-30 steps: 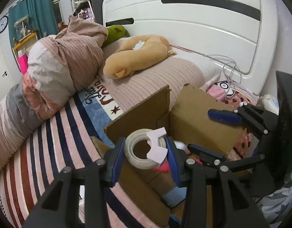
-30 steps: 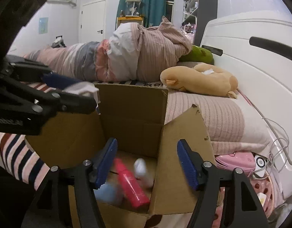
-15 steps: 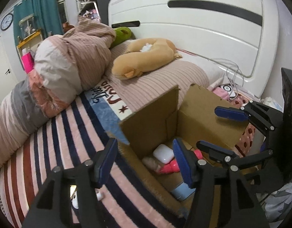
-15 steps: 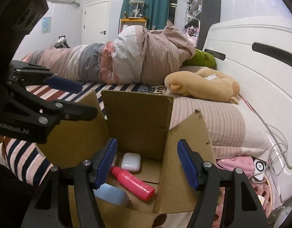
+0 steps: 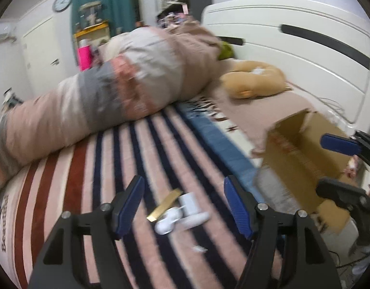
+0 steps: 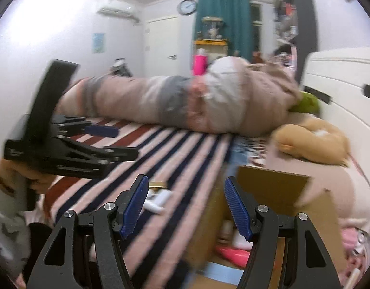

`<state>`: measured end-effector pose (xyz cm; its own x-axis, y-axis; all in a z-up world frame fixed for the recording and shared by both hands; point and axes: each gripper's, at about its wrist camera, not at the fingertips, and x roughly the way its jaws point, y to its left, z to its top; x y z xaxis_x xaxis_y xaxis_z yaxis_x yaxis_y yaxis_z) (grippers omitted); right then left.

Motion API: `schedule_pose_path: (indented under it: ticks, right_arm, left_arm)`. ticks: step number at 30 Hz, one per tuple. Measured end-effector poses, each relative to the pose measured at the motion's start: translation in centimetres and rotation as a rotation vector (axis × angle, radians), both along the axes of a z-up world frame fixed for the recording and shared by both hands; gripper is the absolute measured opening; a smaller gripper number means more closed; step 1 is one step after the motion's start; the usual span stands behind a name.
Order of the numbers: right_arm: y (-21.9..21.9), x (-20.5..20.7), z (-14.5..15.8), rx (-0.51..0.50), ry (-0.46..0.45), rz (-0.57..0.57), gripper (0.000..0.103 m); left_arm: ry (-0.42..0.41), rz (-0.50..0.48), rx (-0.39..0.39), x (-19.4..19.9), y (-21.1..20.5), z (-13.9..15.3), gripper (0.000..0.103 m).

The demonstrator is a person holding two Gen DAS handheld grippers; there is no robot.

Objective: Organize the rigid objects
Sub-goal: 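Grasp the white lotion tube with the right gripper while the left grasps the lens case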

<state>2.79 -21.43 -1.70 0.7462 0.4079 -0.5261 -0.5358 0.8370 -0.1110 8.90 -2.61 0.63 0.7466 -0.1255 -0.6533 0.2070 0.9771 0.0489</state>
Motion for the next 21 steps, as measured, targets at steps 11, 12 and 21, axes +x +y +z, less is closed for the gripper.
schedule_pose_path:
  ticks: [11, 12, 21]
  right_arm:
    - [10.0, 4.6, -10.6, -0.058, 0.272, 0.062, 0.065]
    - [10.1, 5.3, -11.8, -0.066, 0.298, 0.048, 0.067]
    - [10.2, 10.6, -19.1, -0.073, 0.441, -0.012, 0.067]
  left_arm:
    - [0.147, 0.054, -0.072, 2.6, 7.1, -10.3, 0.066]
    - [0.159, 0.054, -0.077, 3.0, 7.3, -11.0, 0.066]
    - [0.251, 0.043, -0.143, 5.1, 8.4, -15.9, 0.066]
